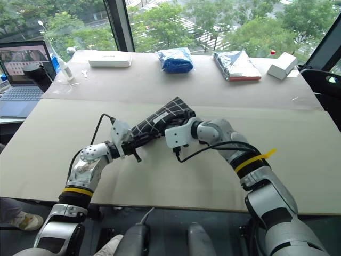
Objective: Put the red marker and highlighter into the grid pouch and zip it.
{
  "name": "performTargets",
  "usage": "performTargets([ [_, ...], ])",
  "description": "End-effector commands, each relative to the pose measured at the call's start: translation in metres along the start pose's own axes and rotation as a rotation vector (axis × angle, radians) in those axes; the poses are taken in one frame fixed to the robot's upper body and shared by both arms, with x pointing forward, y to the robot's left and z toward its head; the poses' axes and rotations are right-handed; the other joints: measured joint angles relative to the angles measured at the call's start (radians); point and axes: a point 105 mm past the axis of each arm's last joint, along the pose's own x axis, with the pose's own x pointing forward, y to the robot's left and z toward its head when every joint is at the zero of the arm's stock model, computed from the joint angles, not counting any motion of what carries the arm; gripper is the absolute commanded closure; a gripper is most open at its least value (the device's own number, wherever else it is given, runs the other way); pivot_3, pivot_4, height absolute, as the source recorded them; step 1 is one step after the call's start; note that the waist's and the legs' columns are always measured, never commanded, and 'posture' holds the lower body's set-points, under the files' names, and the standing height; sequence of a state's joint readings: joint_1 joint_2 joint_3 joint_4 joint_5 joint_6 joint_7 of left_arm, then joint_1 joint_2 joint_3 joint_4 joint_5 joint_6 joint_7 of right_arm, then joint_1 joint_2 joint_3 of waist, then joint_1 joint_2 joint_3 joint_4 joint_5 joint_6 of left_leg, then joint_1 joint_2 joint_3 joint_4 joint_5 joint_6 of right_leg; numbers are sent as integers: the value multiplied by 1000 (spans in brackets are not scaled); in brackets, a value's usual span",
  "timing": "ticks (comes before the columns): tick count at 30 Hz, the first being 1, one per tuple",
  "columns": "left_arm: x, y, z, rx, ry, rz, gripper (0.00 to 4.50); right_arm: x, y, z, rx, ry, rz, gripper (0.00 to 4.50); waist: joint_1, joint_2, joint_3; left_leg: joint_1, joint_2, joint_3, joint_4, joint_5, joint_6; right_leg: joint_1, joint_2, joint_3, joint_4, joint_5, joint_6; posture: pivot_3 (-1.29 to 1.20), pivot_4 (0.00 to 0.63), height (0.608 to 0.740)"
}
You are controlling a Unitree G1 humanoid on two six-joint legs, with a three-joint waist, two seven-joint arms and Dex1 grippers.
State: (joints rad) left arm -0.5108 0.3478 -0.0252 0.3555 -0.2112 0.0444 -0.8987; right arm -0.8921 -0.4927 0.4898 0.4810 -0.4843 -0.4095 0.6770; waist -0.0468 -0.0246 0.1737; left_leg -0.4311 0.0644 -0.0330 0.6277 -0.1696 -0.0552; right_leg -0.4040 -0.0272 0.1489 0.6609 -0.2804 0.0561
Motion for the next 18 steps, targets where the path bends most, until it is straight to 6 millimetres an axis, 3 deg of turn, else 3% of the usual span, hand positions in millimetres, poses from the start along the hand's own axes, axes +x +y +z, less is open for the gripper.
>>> performTargets([
  [1,-5,7,23,36,-51,-8,4500,-11,-5,2,18,-43,0,3432,0,0,0,0,0,0,0,0,0,0,0,0,0,0,0,0,150,740],
  [5,-11,8,22,20,-25,-44,4500,-14,-8,2,28,-51,-11,3432,0,0,0,0,0,0,0,0,0,0,0,0,0,0,0,0,150,740],
  [11,-15,2,27,-13,-15,-112,4500,-11,6,9,35,-88,33,3432,-1,0,0,0,0,0,0,0,0,0,0,0,0,0,0,0,150,740],
  [13,-16,6,29,-9,-19,-89,4500,-10,6,12,94,-107,28,2422,0,0,0,0,0,0,0,0,0,0,0,0,0,0,0,0,150,740],
  [14,-16,9,31,-10,-24,-75,4500,-9,0,10,96,-93,-5,2311,-1,0,0,0,0,0,0,0,0,0,0,0,0,0,0,0,150,740],
  [17,-17,15,33,-8,-35,-34,4500,-10,-9,2,111,-62,-47,1278,-1,0,0,0,0,0,0,0,0,0,0,0,1,0,0,0,150,740],
  [18,-17,17,34,-9,-38,-21,4500,-13,-14,-1,138,-62,-64,1278,-1,0,0,0,0,0,0,0,0,0,0,0,1,0,0,0,150,740],
])
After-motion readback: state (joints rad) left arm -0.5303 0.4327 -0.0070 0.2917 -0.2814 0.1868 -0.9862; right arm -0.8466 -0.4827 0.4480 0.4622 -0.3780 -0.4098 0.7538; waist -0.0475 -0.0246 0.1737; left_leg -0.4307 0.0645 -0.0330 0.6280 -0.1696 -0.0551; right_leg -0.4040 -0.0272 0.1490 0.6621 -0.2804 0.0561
